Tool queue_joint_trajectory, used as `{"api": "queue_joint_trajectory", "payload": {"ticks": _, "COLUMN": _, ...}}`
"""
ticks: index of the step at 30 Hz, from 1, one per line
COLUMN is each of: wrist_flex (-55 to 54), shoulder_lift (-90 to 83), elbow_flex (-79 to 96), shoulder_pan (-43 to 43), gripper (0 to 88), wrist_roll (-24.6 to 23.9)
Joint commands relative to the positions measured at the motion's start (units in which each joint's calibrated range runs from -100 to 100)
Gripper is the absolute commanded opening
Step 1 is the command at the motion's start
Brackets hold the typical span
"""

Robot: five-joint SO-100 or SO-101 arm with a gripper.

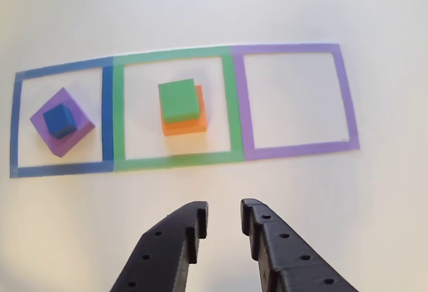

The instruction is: Tower of hanoi

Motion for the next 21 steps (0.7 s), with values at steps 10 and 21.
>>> {"api": "queue_joint_trajectory", "payload": {"ticks": 10, "wrist_flex": -14.5, "shoulder_lift": -9.6, "elbow_flex": 17.8, "shoulder_pan": 8.0, "gripper": 27.8, "wrist_roll": 0.0}}
{"api": "queue_joint_trajectory", "payload": {"ticks": 21, "wrist_flex": -39.4, "shoulder_lift": -16.6, "elbow_flex": 43.2, "shoulder_pan": 7.4, "gripper": 40.8, "wrist_roll": 0.0}}
